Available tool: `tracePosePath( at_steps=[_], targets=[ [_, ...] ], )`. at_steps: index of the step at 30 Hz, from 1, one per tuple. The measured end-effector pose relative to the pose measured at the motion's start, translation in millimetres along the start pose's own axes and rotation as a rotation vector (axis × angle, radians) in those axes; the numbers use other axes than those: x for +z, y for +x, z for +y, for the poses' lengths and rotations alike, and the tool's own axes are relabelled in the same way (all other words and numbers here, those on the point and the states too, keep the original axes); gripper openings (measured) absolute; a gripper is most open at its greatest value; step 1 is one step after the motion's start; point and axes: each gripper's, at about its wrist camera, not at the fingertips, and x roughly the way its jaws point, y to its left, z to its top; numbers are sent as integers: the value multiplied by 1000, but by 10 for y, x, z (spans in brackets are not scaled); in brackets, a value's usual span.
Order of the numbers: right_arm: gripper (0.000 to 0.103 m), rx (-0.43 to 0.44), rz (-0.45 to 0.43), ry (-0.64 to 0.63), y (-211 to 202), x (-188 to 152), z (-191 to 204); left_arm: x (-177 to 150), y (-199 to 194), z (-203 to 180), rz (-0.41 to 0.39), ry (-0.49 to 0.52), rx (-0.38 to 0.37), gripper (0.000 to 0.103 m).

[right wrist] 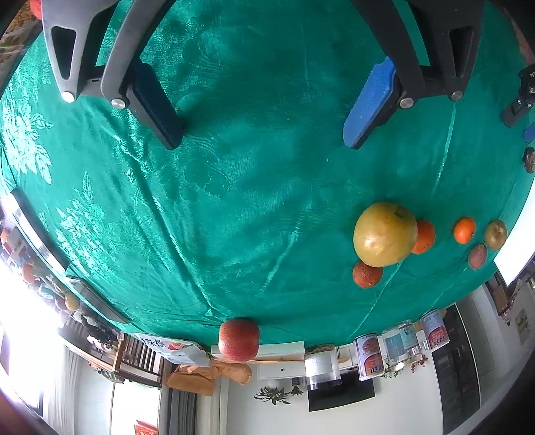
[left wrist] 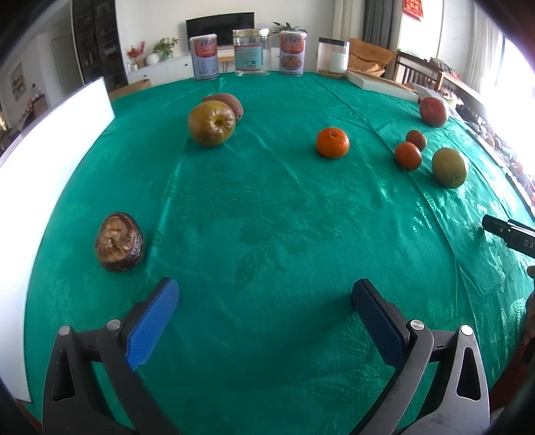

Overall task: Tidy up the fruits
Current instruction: 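Grasp the brown mangosteen with the left tool while the right tool grasps an orange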

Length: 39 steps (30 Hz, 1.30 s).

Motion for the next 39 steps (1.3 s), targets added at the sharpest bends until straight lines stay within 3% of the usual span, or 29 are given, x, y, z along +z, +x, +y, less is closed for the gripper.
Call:
tracePosePath(
  at_steps=[3,6,7,9,11,16,20,21,23,29,30,32,35,39],
  targets=[
    [97,3,-1,1,-5,0,-3,-54,-104,46,47,79,-117,102],
    [97,2,-1,-1,-7,-1,-4,-64,-351,446,38,-43,-259,101],
    [97,3,-1,-1,-9,-1,-6,-43,-417,604,21,-92,-270,101],
    [97,7,-2,0,-11,0,-13,57,-493,947,-9,-175,-250,101],
    [97,11,-2,0,-9,1,-19,185,-450,1159,-8,-190,-204,101],
    [97,20,-6,-4,-17,0,-10,407,-187,1092,27,-82,-134,100],
    [97,161,-126,-6,-242,-38,-49,361,-1,998,48,-52,-109,100],
    [97,199,-116,-20,-254,-19,-19,338,13,1006,52,-57,-104,100],
    [97,254,-68,-56,-237,89,96,332,54,1011,57,-60,-92,78],
    [94,352,65,-94,-60,691,345,288,57,1035,74,-49,-75,45],
    [93,349,85,-79,-4,847,369,288,53,1042,75,-51,-80,45],
    [76,343,162,-30,189,1166,424,291,51,1076,80,-72,-89,45],
    [68,332,289,18,515,1487,532,300,6,1143,92,-104,-100,45],
    [58,301,405,3,827,1601,738,313,-106,1227,94,-141,-113,45]
  ],
)
